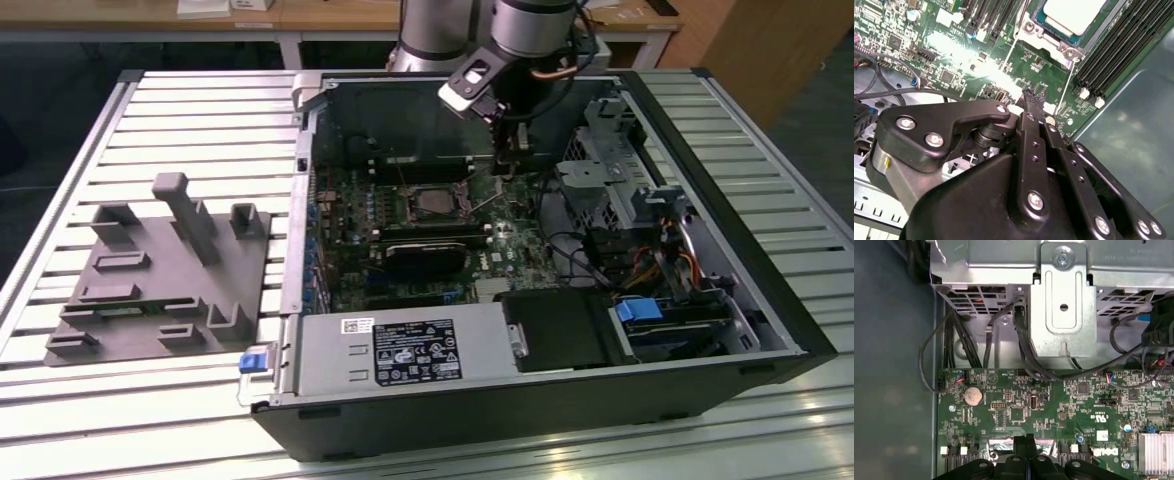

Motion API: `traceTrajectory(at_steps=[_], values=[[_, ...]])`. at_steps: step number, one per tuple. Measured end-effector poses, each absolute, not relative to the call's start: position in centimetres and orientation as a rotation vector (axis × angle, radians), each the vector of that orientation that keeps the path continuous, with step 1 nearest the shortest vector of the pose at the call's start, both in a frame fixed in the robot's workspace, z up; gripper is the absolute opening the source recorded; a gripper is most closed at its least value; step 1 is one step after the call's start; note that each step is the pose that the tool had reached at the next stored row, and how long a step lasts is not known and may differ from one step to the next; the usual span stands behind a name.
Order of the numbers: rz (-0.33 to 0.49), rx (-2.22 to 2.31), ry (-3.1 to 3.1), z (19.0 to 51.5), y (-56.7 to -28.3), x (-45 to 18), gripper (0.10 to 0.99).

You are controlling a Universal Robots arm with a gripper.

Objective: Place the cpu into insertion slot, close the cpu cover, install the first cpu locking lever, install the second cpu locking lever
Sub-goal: 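Close the cpu cover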

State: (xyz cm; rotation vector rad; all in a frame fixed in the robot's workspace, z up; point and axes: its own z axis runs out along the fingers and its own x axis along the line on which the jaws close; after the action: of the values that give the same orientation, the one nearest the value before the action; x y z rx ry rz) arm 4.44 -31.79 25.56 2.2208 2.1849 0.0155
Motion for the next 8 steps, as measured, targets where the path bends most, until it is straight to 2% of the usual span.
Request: traceTrajectory(at_steps=[8], values=[[0.015, 2.222, 2.184, 25.52, -31.63, 5.26, 0.106]])
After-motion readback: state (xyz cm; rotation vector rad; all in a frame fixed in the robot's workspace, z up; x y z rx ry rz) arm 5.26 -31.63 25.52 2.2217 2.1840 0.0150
